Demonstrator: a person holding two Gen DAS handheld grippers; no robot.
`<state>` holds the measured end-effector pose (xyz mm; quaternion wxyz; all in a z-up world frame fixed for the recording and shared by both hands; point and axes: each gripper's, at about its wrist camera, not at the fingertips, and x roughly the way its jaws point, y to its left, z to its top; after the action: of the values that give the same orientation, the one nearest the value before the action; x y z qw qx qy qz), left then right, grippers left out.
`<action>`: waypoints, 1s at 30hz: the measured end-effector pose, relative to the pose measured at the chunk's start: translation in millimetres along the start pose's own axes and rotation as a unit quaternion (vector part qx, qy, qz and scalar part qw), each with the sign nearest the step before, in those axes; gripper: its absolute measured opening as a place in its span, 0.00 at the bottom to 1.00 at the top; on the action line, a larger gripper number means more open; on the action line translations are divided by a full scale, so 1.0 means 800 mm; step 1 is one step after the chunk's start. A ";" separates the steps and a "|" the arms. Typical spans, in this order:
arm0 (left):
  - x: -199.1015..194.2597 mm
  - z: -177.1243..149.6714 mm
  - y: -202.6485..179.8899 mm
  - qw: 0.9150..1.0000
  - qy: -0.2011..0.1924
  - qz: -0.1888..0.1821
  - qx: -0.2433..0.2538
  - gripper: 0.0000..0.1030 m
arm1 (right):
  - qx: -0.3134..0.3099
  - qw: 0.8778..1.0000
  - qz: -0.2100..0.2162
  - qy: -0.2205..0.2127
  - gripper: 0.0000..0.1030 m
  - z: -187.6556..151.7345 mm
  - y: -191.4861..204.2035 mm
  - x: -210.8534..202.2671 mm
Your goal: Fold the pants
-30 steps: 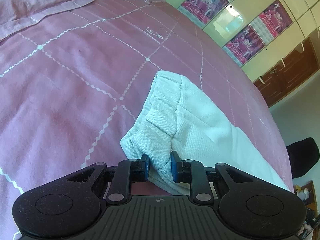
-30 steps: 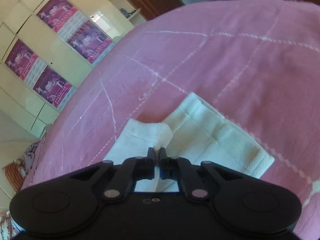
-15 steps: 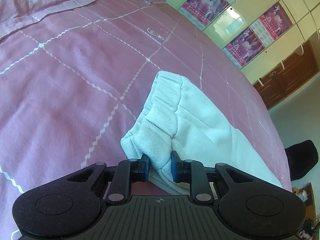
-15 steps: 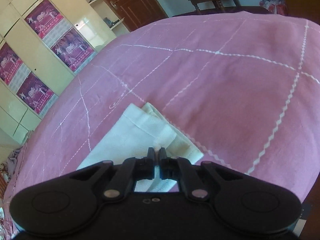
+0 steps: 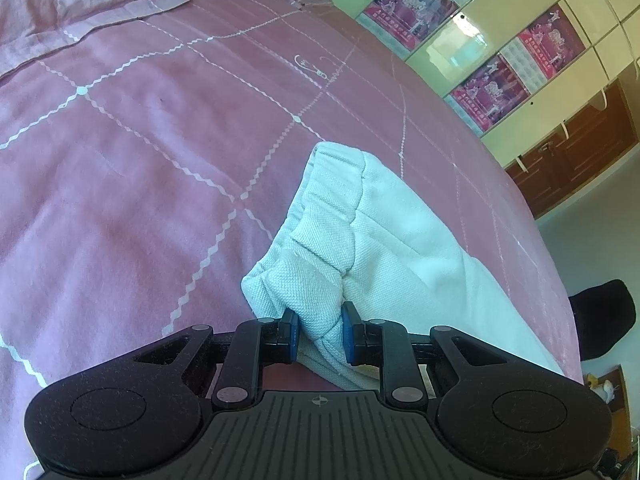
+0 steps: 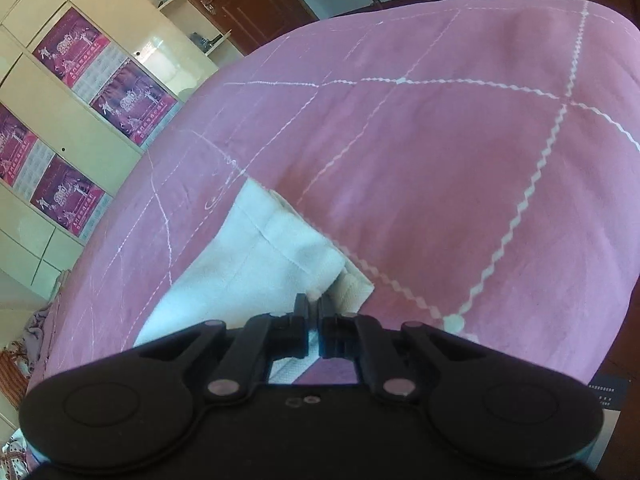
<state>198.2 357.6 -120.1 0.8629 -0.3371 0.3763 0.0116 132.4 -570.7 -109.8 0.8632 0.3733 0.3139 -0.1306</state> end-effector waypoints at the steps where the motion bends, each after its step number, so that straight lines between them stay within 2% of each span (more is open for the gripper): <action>1: 0.000 -0.001 0.000 1.000 0.000 0.001 0.001 0.21 | -0.002 1.000 0.004 -0.009 0.04 0.001 0.003 -0.002; 4: -0.001 -0.002 -0.001 1.000 -0.003 0.002 0.005 0.21 | 0.002 0.997 0.051 -0.059 0.04 -0.001 0.006 -0.025; 5: 0.000 -0.002 -0.001 1.000 -0.004 0.002 0.004 0.21 | 0.004 0.998 0.036 -0.056 0.04 -0.002 0.003 -0.022; 6: 0.000 -0.002 -0.001 1.000 -0.005 0.003 0.003 0.21 | 0.004 1.000 0.000 -0.029 0.04 -0.002 -0.001 -0.010; 7: 0.000 -0.002 -0.002 1.000 -0.005 0.004 0.004 0.21 | 0.024 1.000 -0.006 -0.010 0.03 0.001 -0.007 -0.002; 9: -0.001 -0.003 -0.007 1.000 -0.006 0.011 0.012 0.21 | -0.013 1.000 -0.022 -0.016 0.04 0.003 0.010 -0.004; 12: -0.002 -0.002 -0.014 1.000 -0.009 0.022 0.021 0.21 | -0.037 0.999 -0.017 -0.036 0.04 -0.003 0.025 -0.012; 13: -0.002 -0.002 -0.015 0.999 -0.010 0.023 0.023 0.21 | -0.033 0.999 -0.024 -0.034 0.09 -0.005 0.021 -0.008; 14: -0.002 -0.002 -0.015 0.999 -0.011 0.024 0.022 0.21 | -0.025 0.999 -0.030 -0.023 0.09 -0.005 0.016 -0.002; 16: -0.001 0.000 -0.012 1.000 -0.014 0.021 0.011 0.24 | -0.006 1.000 -0.016 -0.005 0.16 -0.002 0.008 0.001; 17: -0.001 0.000 -0.010 1.000 -0.016 0.016 0.006 0.26 | -0.010 1.000 -0.011 -0.004 0.17 -0.001 0.009 0.002; 20: 0.001 -0.001 -0.010 0.999 -0.025 0.019 -0.011 0.26 | -0.029 0.999 -0.014 -0.004 0.18 -0.004 0.015 0.000; 24: -0.004 -0.002 -0.009 0.999 -0.034 0.010 -0.028 0.17 | -0.021 1.000 -0.011 -0.002 0.17 -0.005 0.013 -0.001; 28: -0.035 0.010 -0.021 0.996 -0.086 -0.021 -0.017 0.16 | -0.014 1.000 -0.007 -0.001 0.15 -0.005 0.010 -0.002; 30: -0.033 0.014 -0.017 0.997 -0.072 0.000 -0.004 0.16 | -0.015 1.000 -0.008 -0.002 0.14 -0.005 0.010 -0.002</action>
<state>190.2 360.1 -89.1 0.8865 -0.3387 0.3131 0.0368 132.9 -562.3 -106.7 0.8683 0.3575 0.3170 -0.1333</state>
